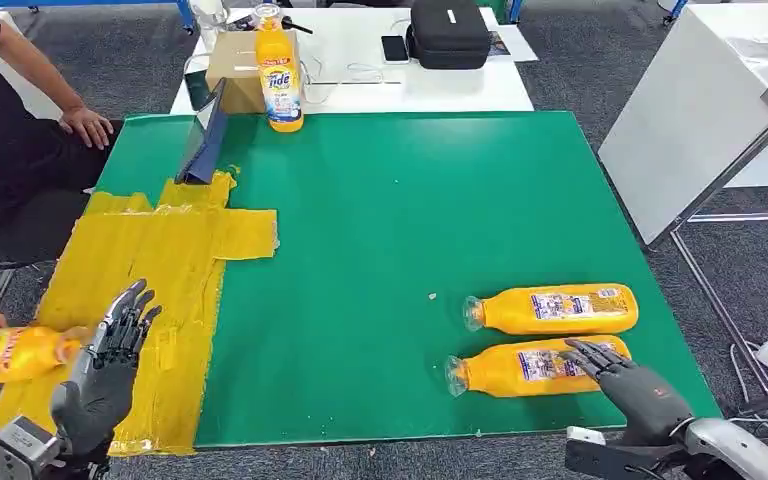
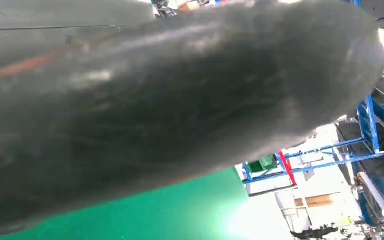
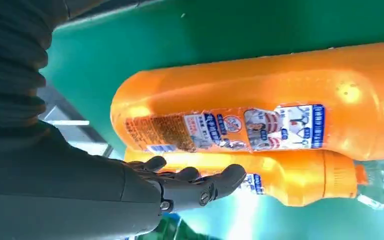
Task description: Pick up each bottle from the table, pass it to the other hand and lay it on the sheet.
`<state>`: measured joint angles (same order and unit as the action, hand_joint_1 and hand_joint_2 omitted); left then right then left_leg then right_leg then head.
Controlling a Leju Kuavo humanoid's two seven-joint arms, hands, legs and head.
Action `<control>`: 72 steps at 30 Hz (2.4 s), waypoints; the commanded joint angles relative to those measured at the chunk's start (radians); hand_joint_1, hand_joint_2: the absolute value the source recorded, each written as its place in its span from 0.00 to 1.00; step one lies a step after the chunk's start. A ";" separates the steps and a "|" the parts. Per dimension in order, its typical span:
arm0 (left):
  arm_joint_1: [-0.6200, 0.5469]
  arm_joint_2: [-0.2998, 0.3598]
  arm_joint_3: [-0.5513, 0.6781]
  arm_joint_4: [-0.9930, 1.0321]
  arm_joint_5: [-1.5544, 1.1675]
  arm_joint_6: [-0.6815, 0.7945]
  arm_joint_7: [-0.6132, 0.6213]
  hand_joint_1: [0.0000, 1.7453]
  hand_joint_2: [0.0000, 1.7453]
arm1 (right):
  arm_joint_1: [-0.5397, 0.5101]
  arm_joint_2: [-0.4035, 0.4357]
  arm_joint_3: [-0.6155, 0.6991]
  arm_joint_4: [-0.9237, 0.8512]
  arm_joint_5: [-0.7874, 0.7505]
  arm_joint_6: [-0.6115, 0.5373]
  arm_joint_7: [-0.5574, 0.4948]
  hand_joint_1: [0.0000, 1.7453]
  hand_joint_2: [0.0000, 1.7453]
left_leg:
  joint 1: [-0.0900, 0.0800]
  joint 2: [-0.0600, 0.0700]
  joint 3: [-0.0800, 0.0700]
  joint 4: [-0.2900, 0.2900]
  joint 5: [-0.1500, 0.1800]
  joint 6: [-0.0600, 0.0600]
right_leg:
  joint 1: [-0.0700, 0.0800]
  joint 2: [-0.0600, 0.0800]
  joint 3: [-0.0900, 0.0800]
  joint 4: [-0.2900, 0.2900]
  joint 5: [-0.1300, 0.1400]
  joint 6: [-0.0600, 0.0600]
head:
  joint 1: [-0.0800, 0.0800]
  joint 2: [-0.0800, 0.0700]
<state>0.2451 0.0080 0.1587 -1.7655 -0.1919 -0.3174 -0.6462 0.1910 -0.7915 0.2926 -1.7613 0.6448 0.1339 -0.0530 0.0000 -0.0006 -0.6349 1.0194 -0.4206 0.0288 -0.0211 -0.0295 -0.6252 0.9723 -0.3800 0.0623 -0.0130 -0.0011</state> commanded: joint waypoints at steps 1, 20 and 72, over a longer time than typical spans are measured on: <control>0.001 -0.015 0.024 0.004 0.004 -0.021 0.010 0.00 0.00 | -0.102 0.134 -0.002 0.142 0.085 -0.029 0.007 0.00 1.00 | 0.002 0.003 0.005 -0.002 -0.001 -0.002 | 0.002 0.005 0.005 -0.003 0.000 -0.003 | 0.000 0.000; -0.027 -0.005 0.018 0.028 0.031 -0.038 0.026 0.00 0.00 | -0.172 0.156 0.002 0.268 0.099 0.042 -0.020 0.00 1.00 | 0.001 0.001 0.005 -0.001 -0.001 -0.002 | 0.001 0.003 0.005 -0.002 -0.001 -0.003 | 0.000 0.000; -0.196 -0.079 -0.350 0.080 0.100 0.146 0.202 0.00 1.00 | -0.586 0.931 0.225 0.562 -0.534 -0.039 -0.174 1.00 1.00 | 0.017 0.028 0.030 0.000 -0.026 -0.010 | 0.015 0.012 0.028 -0.005 -0.007 -0.012 | 0.003 0.000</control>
<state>0.1173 -0.0438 -0.0548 -1.6995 -0.0729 -0.2106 -0.4524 -0.2221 -0.0105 0.4440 -1.3783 0.1313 0.1210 -0.2557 0.0184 0.0264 -0.6062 1.0196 -0.4462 0.0190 -0.0044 -0.0222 -0.5967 0.9648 -0.3869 0.0524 -0.0096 -0.0011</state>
